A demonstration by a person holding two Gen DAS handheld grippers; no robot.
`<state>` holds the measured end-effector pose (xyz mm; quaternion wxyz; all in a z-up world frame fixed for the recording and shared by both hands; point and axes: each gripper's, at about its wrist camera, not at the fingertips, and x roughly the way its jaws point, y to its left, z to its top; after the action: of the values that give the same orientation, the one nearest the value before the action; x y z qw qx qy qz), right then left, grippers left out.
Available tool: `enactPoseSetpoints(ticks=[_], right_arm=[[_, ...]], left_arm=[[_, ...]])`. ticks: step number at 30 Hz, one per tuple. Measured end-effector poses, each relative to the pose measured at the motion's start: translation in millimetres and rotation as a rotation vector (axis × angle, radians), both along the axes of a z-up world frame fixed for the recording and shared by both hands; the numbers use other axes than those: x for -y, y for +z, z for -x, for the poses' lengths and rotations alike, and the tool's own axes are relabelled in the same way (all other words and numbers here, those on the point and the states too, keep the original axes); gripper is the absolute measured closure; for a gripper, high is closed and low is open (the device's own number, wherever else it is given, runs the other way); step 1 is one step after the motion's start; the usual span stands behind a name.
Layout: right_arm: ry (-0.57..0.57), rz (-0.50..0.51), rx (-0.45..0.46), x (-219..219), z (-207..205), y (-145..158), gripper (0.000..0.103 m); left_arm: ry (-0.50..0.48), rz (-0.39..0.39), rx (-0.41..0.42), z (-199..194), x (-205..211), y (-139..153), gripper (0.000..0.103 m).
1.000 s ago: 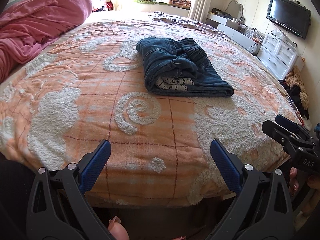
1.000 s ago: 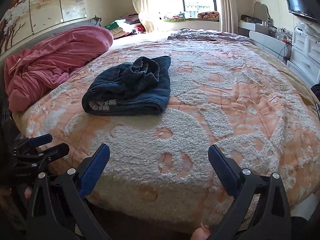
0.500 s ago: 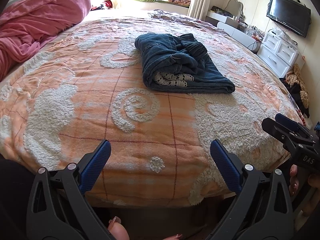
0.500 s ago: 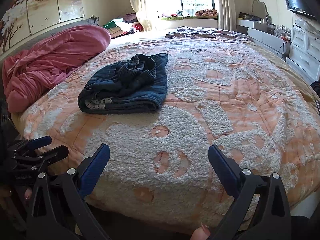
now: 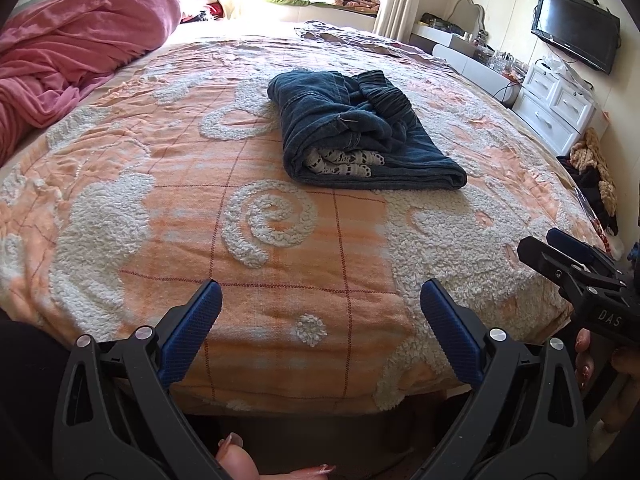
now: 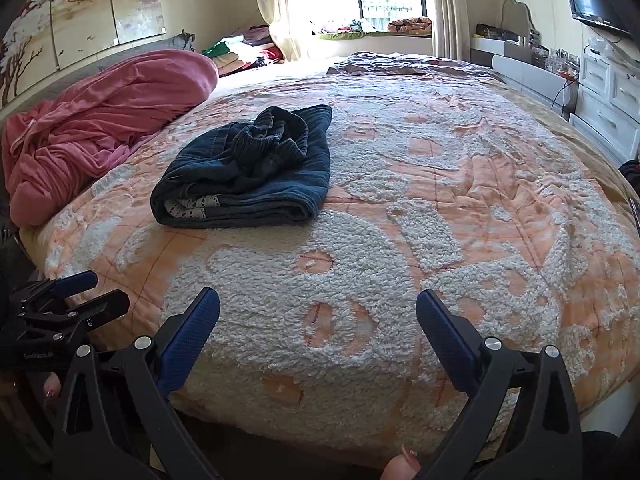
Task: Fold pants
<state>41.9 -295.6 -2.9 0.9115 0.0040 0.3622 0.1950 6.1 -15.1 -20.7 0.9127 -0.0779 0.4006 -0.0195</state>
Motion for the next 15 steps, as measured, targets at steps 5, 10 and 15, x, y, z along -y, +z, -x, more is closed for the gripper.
enactPoseSetpoints(ticks=[5, 10, 15], right_arm=[[-0.003, 0.001, 0.0, 0.4, -0.4, -0.2, 0.005], [-0.002, 0.0, 0.0, 1.1, -0.5, 0.1, 0.005], [-0.004, 0.0, 0.001, 1.7, -0.2, 0.2, 0.005]], left_arm=[[0.001, 0.002, 0.0, 0.2, -0.2, 0.5, 0.01], [0.002, 0.004, 0.001, 0.7, -0.9, 1.8, 0.01], [0.005, 0.004, -0.001, 0.2, -0.8, 1.8, 0.01]])
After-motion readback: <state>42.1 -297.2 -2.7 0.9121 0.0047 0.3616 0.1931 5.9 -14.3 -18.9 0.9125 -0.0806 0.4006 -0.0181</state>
